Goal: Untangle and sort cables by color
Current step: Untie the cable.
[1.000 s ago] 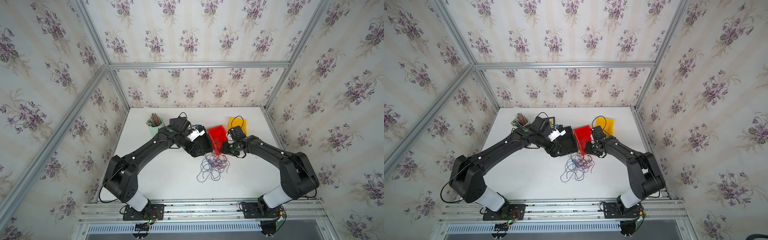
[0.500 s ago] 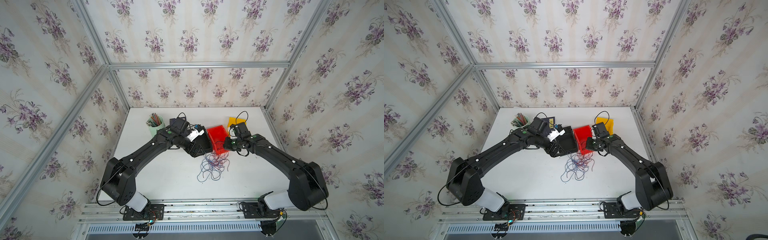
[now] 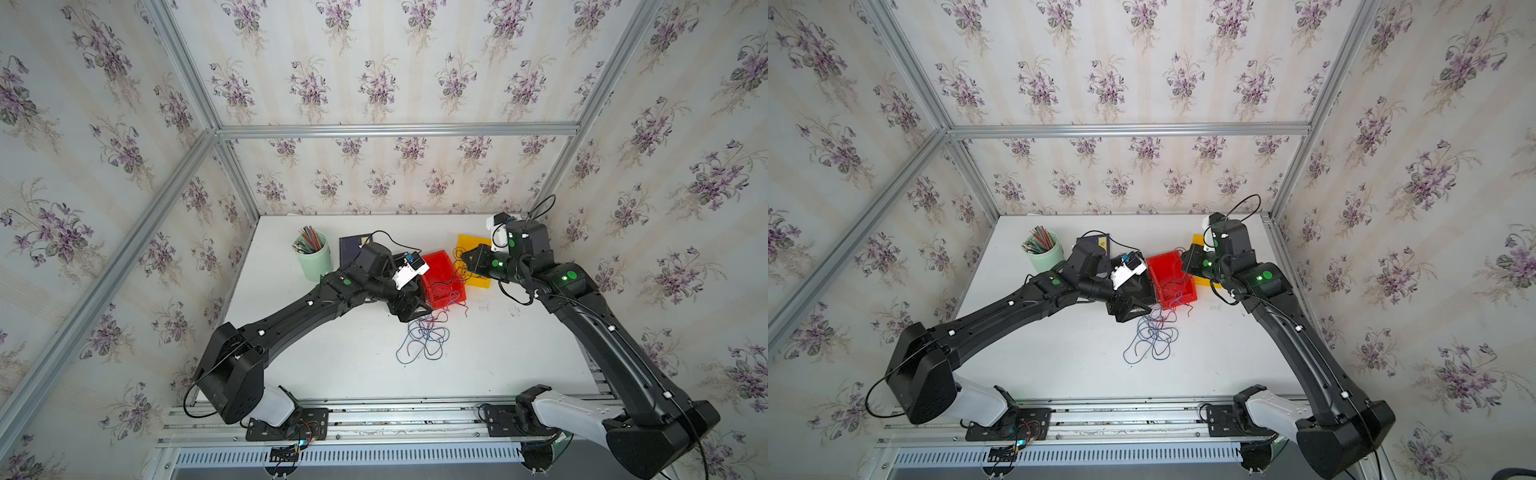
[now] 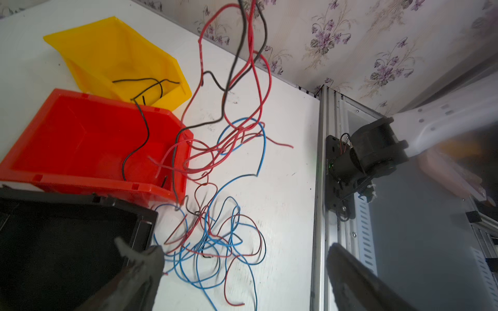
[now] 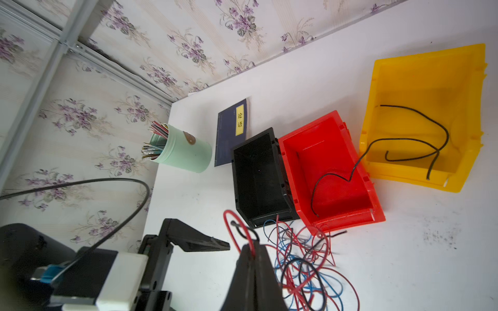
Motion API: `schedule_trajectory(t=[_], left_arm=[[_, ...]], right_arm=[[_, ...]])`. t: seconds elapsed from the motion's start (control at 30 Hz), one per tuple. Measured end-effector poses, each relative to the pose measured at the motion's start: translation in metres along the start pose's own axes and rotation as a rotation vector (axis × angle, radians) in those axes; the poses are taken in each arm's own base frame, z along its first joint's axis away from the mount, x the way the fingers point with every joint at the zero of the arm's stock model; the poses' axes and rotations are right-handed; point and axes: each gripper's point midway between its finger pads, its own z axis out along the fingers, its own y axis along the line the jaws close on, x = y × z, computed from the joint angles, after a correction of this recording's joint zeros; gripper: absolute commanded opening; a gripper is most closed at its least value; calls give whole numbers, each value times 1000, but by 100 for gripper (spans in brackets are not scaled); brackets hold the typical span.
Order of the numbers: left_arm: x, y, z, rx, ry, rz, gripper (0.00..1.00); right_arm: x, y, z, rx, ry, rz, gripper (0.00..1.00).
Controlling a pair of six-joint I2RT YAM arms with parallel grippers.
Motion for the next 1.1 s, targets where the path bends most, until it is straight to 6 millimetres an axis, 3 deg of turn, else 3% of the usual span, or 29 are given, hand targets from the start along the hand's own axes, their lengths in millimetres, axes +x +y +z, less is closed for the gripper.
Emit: schedule_trajectory(t=[0.33,0.47,0.6,0.73,0.8,0.87,0.97,1.1], left_arm=[[-26,-14,23,30,-88,103,97],[-33,-21,31,37,-109,130,93],[-37,-13,41,17,-118,112,88],[-43,-8,54,26,-127,96,69],[-42,-6,60,34,-121,92,67],[-38,-5,65,36,-112,80,57],[-38,-3,66,35,-110,78,35],[-57,-6,60,26,-141,110,11]], right_arm=[[-11,26,-28,-99,-39,88,0],[-12,33,-30,-131,-40,131,0],[-8,38,-34,-159,-45,168,0],[-5,37,-36,-174,-53,215,0],[-6,38,-35,-186,-54,235,0],[-7,42,-36,-200,-54,239,0],[-17,51,-44,-226,-75,245,0],[-41,73,-61,-280,-129,225,0]])
